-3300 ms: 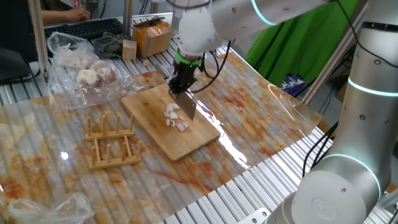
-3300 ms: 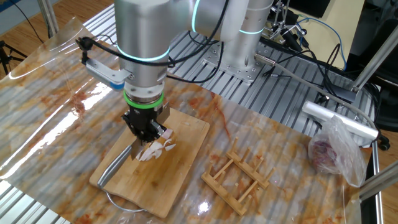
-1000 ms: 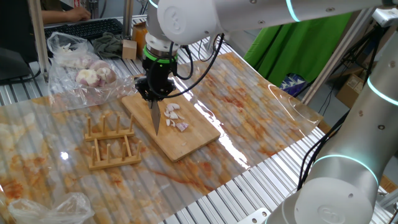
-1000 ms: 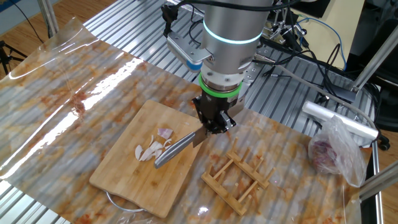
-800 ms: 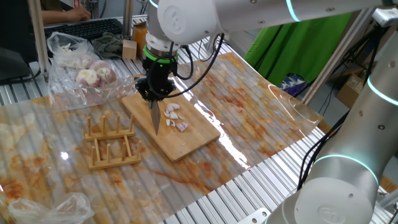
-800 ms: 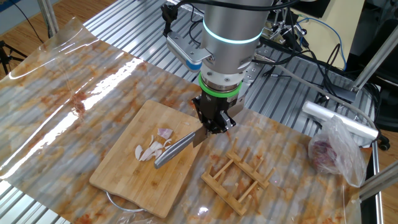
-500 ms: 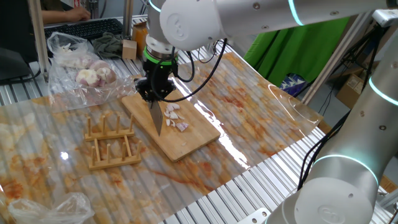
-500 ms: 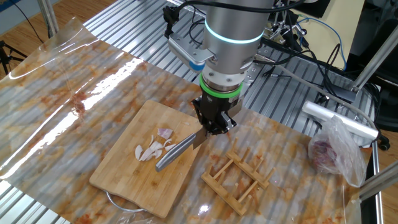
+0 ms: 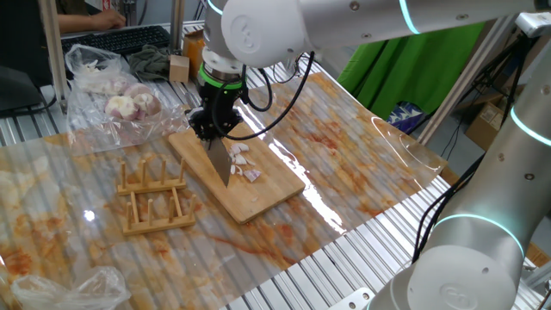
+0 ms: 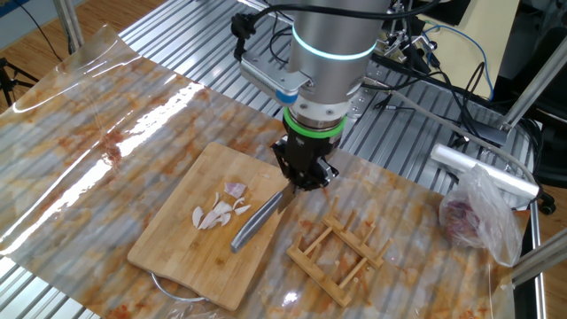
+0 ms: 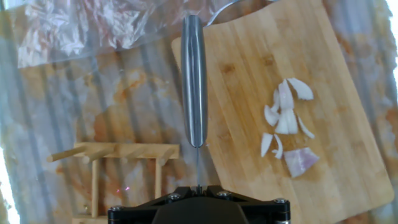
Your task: Chop the onions
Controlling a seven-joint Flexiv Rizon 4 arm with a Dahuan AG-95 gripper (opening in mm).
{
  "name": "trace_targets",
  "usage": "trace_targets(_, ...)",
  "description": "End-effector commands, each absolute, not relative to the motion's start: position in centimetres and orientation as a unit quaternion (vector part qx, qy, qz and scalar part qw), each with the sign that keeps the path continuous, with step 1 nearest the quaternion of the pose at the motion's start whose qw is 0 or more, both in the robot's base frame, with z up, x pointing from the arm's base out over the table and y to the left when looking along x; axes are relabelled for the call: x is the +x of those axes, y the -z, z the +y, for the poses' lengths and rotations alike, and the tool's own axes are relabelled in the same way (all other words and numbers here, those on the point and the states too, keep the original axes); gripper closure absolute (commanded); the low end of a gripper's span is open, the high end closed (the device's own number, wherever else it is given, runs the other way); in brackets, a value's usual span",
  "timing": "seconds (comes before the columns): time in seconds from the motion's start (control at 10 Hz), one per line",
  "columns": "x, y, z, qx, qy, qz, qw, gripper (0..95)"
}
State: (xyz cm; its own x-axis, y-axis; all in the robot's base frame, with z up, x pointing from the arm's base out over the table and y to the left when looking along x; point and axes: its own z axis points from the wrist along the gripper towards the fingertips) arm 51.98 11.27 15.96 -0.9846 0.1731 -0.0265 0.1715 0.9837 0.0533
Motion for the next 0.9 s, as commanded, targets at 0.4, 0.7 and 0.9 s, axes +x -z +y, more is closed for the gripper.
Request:
trace_targets(0.4, 52.0, -15.7, 14.0, 0.142, -0.022, 0.989, 0.016, 95.0)
trace_targets(0.7, 52.1, -15.3, 15.6, 0.152, -0.022, 0.988, 0.024, 95.0)
trace_targets(0.9, 52.2, -14.9, 16.2, 0.151, -0.023, 0.988, 0.031, 95.0)
